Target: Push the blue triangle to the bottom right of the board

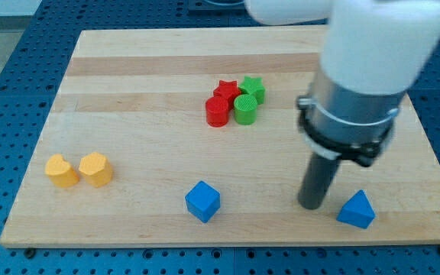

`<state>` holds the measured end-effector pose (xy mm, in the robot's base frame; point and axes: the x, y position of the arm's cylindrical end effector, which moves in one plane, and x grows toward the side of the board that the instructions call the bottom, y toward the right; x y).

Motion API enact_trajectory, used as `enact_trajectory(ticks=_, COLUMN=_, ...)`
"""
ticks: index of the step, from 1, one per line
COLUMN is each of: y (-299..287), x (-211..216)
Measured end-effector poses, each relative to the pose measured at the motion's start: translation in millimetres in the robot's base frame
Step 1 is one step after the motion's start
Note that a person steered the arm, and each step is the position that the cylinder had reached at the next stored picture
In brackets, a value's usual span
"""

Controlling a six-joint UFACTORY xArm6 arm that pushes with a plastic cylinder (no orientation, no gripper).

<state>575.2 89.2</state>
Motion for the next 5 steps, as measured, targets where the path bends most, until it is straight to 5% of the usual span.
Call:
enact_trajectory(ticks=2, y=-20.5, x=26.5)
enact_trajectory(ticks=5, y=79.6, x=27.0)
